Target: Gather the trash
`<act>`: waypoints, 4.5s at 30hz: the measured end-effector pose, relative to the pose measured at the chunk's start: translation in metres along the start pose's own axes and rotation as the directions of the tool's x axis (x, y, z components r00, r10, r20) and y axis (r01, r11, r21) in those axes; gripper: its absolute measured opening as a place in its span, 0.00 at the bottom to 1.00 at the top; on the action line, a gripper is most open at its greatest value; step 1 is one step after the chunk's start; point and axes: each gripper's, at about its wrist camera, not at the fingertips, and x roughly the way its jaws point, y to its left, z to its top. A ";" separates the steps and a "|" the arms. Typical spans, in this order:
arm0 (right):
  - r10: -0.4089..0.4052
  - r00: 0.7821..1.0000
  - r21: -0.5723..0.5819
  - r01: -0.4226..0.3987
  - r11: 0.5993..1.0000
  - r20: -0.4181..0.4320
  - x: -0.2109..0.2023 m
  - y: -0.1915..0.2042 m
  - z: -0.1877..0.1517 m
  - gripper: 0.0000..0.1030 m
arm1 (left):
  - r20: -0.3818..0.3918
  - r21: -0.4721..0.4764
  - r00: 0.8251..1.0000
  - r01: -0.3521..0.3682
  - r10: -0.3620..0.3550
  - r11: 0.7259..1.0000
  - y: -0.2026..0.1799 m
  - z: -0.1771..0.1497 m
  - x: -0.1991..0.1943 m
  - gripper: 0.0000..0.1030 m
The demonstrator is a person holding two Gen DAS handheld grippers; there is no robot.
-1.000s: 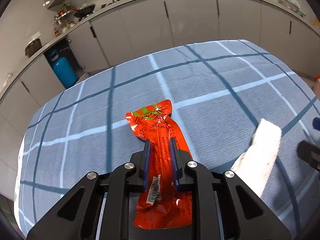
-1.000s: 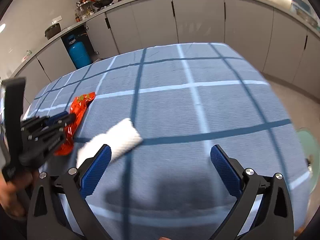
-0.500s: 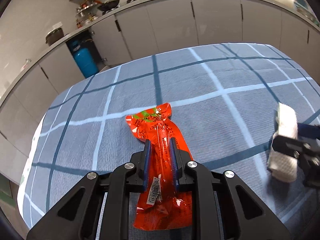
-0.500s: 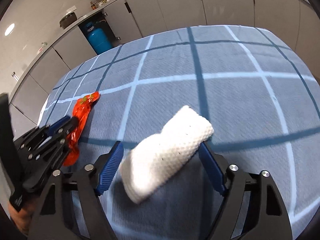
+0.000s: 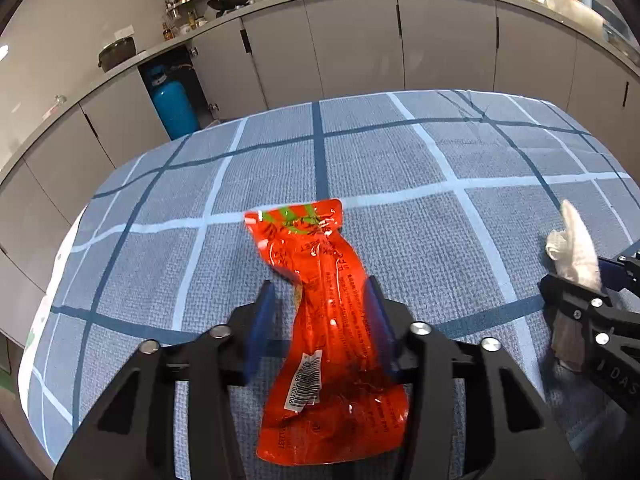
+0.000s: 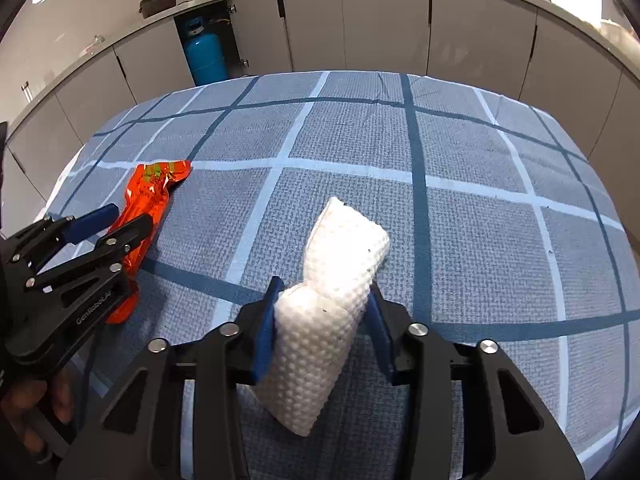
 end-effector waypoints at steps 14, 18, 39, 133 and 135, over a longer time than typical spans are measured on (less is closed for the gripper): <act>0.032 0.995 -0.010 -0.031 0.999 0.091 -0.030 -0.012 -0.002 0.28 | 0.012 -0.010 1.000 0.026 -0.026 1.000 -0.006 0.004 -0.013 0.20; 0.031 0.993 0.011 -0.032 0.999 0.114 -0.042 -0.026 -0.004 0.28 | 0.038 0.009 0.999 0.030 -0.031 1.000 -0.017 0.010 -0.025 0.20; -0.088 0.970 0.181 0.047 0.982 0.227 -0.126 -0.134 -0.038 0.28 | 0.155 0.209 0.967 0.166 -0.200 0.964 -0.150 0.047 -0.088 0.20; -0.515 0.828 0.590 0.306 0.747 0.222 -0.270 -0.325 -0.170 0.85 | 0.204 0.462 0.766 0.474 -0.610 0.750 -0.361 0.038 -0.200 0.74; -0.517 0.826 0.588 0.308 0.748 0.225 -0.273 -0.323 -0.169 0.85 | 0.207 0.458 0.764 0.476 -0.611 0.751 -0.357 0.038 -0.201 0.75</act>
